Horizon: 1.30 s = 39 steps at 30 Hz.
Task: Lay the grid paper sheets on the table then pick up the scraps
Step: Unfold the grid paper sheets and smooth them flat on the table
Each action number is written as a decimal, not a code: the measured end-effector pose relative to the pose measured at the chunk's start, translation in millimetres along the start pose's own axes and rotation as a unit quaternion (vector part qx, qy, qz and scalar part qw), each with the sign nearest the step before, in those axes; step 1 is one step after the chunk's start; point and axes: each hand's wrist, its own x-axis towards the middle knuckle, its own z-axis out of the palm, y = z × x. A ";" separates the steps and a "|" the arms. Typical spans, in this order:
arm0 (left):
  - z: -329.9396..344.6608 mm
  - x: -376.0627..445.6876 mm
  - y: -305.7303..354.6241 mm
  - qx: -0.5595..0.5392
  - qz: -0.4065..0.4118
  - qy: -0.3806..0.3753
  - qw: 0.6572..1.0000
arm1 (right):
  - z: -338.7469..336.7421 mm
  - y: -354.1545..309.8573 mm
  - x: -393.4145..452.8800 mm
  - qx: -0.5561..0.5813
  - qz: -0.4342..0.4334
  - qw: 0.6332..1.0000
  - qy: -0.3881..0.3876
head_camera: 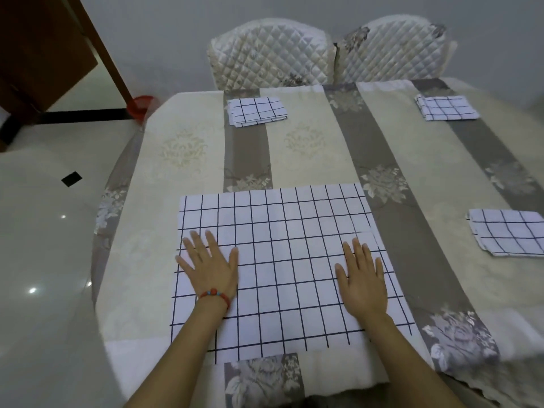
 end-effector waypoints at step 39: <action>64.4 -178.4 340.4 0.002 0.336 -0.132 0.933 | -166.0 364.8 52.0 0.188 0.320 0.915 0.156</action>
